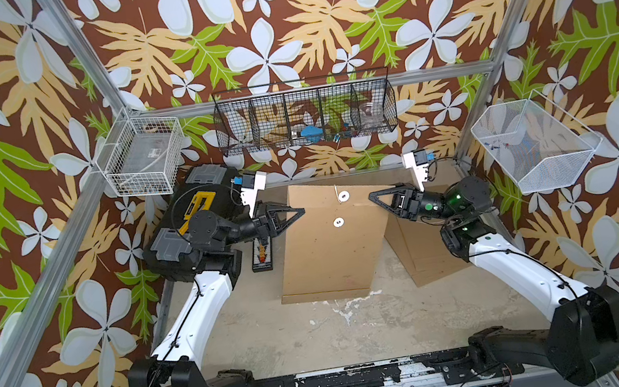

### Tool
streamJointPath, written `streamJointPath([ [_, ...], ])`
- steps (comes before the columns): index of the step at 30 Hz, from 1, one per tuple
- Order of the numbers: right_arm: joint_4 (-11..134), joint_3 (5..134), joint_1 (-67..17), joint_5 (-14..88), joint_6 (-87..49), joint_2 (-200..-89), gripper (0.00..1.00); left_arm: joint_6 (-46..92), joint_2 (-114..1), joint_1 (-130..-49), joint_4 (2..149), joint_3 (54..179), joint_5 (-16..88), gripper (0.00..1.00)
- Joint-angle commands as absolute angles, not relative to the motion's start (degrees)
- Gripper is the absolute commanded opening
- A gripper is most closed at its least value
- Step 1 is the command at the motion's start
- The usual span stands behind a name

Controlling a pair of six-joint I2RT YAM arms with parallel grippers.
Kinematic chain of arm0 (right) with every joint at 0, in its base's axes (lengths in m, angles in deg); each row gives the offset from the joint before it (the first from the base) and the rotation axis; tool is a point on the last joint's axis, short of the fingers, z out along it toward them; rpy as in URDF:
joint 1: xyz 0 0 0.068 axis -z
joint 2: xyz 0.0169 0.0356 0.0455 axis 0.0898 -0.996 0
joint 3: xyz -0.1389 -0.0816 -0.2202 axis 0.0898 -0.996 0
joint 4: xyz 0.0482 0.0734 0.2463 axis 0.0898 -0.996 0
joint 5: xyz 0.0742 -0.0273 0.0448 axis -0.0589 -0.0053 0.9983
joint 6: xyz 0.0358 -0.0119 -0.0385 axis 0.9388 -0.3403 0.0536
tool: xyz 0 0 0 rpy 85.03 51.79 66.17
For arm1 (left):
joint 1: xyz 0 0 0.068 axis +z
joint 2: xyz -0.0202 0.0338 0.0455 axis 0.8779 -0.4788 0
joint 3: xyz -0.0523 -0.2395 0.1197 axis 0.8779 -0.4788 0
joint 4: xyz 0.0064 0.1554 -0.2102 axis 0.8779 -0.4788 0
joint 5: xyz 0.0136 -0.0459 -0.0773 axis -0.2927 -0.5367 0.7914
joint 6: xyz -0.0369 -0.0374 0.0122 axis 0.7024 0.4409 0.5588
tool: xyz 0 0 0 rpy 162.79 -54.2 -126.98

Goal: Close the mouth of the file bag
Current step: Close the file bag.

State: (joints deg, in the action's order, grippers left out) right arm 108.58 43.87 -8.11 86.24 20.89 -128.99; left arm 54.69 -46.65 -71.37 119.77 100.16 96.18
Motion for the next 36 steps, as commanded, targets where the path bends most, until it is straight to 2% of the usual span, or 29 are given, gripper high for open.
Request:
streamJointPath([
  [1,111.92,44.0,-8.2,86.87,23.2,-128.84,0.09,52.84,-46.67,-71.41,117.63,101.05,94.0,0.0],
  [2,111.37,44.2,-8.21,86.79,23.16,-128.77,0.0,52.69,-46.62,-71.3,116.84,101.07,93.35,0.0],
  [4,110.42,44.36,-8.2,86.41,22.9,-128.33,0.0,53.0,-46.7,-70.89,115.91,100.96,92.41,0.02],
  [6,109.01,44.48,-8.2,85.86,22.19,-127.8,0.0,54.25,-46.78,-70.13,115.76,100.7,91.24,0.14],
  [7,108.26,44.6,-8.21,85.76,21.64,-127.67,0.0,55.74,-46.73,-69.79,117.13,100.3,91.38,0.24],
  [9,107.0,44.78,-8.21,85.69,20.83,-127.43,0.0,58.34,-46.79,-69.56,120.29,99.46,91.67,0.37],
  [15,107.88,43.93,-8.36,85.67,21.59,-127.25,0.0,61.84,-47.1,-69.47,124.93,98.48,91.73,0.55],
  [19,107.91,43.24,-8.7,85.4,21.61,-127.41,0.0,62.86,-48.07,-69.43,125.58,99.09,91.46,0.57],
  [22,107.64,43.36,-8.59,84.74,21.6,-127.46,0.0,65.19,-47.94,-69.43,129.11,98.18,92.12,0.65],
  [25,109.14,43.4,-8.81,85.18,22.95,-127.73,0.0,61.74,-48.16,-69.47,124.17,98.5,90.94,0.63],
  [29,110.27,43.23,-9.31,85.17,24.04,-128.17,0.0,60.1,-49.08,-69.56,122.01,99.29,90.2,0.48],
  [32,110.56,42.82,-10.4,85.3,24.02,-128.4,0.0,60.02,-49.54,-69.65,122.15,99.83,90.2,0.45],
  [36,111.22,42.21,-11.63,85.01,24.35,-128.84,0.0,59.84,-49.99,-70.24,122.23,100.08,90.68,0.34],
])
